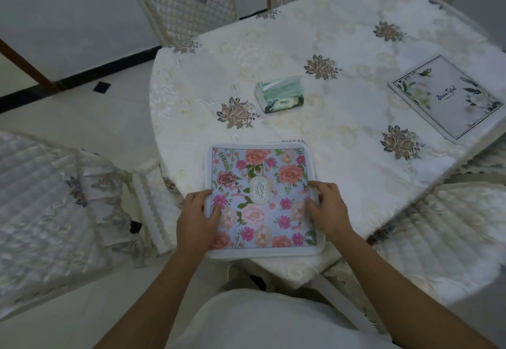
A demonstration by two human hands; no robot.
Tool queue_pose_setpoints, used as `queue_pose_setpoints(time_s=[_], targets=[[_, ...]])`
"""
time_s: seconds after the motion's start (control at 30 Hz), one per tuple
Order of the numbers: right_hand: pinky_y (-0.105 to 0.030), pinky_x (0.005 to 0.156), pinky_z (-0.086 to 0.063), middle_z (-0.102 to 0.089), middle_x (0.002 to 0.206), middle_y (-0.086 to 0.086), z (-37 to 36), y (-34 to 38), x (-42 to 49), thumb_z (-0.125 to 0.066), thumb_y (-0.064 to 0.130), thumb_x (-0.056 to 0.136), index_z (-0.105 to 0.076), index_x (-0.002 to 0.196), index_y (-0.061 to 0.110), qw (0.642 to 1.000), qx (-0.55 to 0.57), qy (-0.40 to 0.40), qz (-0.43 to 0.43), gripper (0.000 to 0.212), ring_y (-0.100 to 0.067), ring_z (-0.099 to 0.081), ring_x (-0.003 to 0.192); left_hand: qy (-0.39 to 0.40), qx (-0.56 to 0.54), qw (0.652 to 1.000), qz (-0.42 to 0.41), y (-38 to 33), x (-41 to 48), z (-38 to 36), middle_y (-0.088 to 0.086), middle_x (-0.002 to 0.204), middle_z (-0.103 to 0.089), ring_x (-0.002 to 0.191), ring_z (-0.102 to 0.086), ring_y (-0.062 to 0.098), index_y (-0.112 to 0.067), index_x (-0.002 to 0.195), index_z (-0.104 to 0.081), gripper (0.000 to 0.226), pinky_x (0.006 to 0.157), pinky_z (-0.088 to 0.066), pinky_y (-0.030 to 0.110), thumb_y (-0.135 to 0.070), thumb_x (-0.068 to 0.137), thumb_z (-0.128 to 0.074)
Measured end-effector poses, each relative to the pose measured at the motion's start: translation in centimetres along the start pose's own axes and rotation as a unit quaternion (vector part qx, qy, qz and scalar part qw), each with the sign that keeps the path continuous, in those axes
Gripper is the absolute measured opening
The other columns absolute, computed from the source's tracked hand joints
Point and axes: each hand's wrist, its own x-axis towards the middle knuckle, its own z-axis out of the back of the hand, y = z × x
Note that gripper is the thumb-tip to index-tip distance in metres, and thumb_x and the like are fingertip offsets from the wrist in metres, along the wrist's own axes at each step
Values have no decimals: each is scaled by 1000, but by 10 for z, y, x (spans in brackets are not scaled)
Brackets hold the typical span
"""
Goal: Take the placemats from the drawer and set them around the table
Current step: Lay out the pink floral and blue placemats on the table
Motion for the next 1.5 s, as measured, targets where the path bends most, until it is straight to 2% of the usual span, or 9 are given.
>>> queue_pose_setpoints(time_s=[0.23,0.43,0.57,0.7,0.9,1.03,1.2,1.3,1.5], targets=[[-19,71,-41,-46,108,4,6,-25,-19,-57,15,92,-47,137,24,999,4,38,29,47,-6,-50,81,-19,-3,1000,20,-5,-19,-3,-2,111,-61,92,-58,15,-15,126,-62,35,84,-50,31,-13,91,-66],[-23,76,-45,-51,119,1,39,-37,-12,-55,15,93,-47,137,23,992,4,42,115,45,-11,-54,86,-60,-12,997,45,-35,-60,-21,-4,108,-61,89,-59,13,-19,123,-62,32,77,-49,29,-20,92,-66],[-31,74,-52,-51,121,0,75,-56,-10,-53,14,93,-49,137,23,986,-3,34,166,45,-17,-58,88,-88,-45,993,63,-63,-90,-44,-1,113,-63,91,-60,16,-18,122,-64,32,81,-54,35,-17,91,-67],[-30,71,-52,-51,121,-1,110,-80,-11,-53,15,94,-49,137,22,981,-6,18,195,45,-17,-59,86,-107,-56,992,37,-93,-111,-62,-1,112,-64,87,-58,13,-16,121,-65,31,80,-52,33,-14,90,-67],[-32,71,-52,-51,120,1,147,-96,-20,-54,14,92,-50,137,23,980,19,-17,198,45,-17,-59,85,-120,-70,990,-2,-127,-120,-67,-1,111,-64,86,-59,5,-19,122,-64,32,77,-55,34,-16,91,-65],[-31,71,-52,-50,121,2,157,-90,-23,-53,13,92,-49,137,24,979,21,-30,201,46,-16,-58,85,-117,-98,988,-19,-139,-118,-58,-4,109,-64,89,-62,12,-22,123,-63,32,75,-59,40,-16,92,-64],[-31,71,-53,-49,119,6,169,-80,-24,-54,15,92,-48,137,25,979,17,-44,196,46,-12,-58,84,-116,-125,985,-28,-146,-99,-51,-4,112,-65,89,-61,10,-21,124,-63,33,72,-55,28,-14,92,-64],[-25,72,-49,-48,118,9,177,-82,-22,-55,16,92,-48,137,26,982,5,-54,183,46,-9,-57,85,-107,-140,984,-38,-149,-85,-60,-6,109,-66,89,-63,12,-24,122,-64,33,76,-58,37,-15,91,-64],[-27,74,-48,-50,121,7,192,-96,-3,-55,16,92,-49,137,27,986,-19,-56,157,46,-10,-57,86,-84,-149,985,-33,-161,-72,-89,-5,109,-66,90,-62,14,-21,124,-64,34,79,-57,41,-13,91,-65]])
